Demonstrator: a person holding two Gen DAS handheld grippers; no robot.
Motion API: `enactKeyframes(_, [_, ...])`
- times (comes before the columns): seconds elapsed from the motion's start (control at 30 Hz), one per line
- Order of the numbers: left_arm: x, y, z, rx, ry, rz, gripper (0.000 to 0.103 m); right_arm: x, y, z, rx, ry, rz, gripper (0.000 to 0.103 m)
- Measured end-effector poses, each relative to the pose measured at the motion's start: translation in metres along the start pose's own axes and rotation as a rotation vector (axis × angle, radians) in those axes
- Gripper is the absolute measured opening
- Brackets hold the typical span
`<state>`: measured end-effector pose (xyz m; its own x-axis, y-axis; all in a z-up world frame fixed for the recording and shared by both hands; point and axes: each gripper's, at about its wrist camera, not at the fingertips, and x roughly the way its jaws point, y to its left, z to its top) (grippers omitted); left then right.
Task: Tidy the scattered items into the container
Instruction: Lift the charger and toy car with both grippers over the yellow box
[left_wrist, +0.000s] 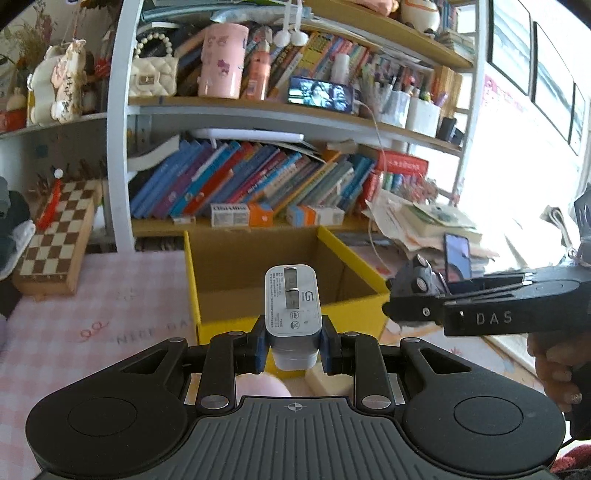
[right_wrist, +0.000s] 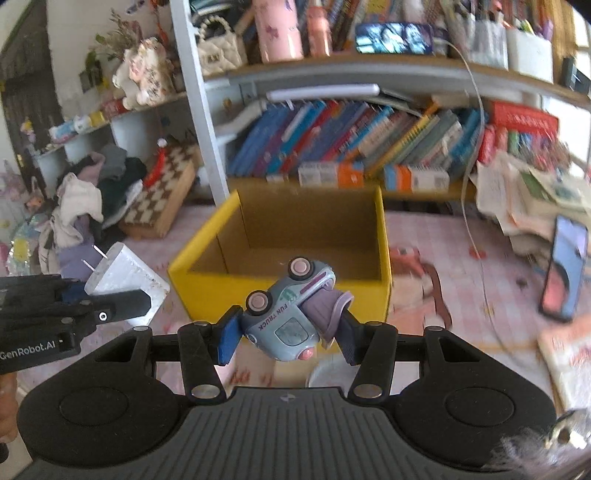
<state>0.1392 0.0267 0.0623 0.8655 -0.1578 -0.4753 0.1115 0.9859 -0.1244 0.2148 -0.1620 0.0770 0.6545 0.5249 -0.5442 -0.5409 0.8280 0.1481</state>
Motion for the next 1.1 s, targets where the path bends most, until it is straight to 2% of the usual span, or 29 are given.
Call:
enactKeyframes(0.2, [0.020,-0.005,0.021,0.020,-0.005,0.037,0.025,0.019,-0.014,0.031,-0.058,-0.051,0.067,0.050])
enactKeyframes(0.33, [0.043,-0.001,0.036,0.023,0.008,0.066,0.025,0.042,-0.023,0.046,-0.113,-0.036,0.103,0.050])
enactKeyframes(0.5, [0.082,0.003,0.050,0.031,0.054,0.083,0.025,0.079,-0.030,0.064,-0.243,-0.007,0.137,0.050])
enactKeyframes(0.67, [0.121,0.014,0.060,0.007,0.119,0.107,0.025,0.122,-0.038,0.076,-0.343,0.066,0.153,0.050])
enactKeyframes(0.83, [0.162,0.019,0.067,0.093,0.225,0.106,0.025,0.165,-0.040,0.081,-0.487,0.189,0.140,0.050])
enactKeyframes(0.93, [0.184,0.024,0.066,0.096,0.269,0.119,0.025,0.191,-0.043,0.082,-0.541,0.264,0.144,0.051])
enactKeyframes(1.1, [0.213,0.030,0.063,0.089,0.338,0.124,0.025,0.224,-0.042,0.084,-0.626,0.340,0.152,0.051])
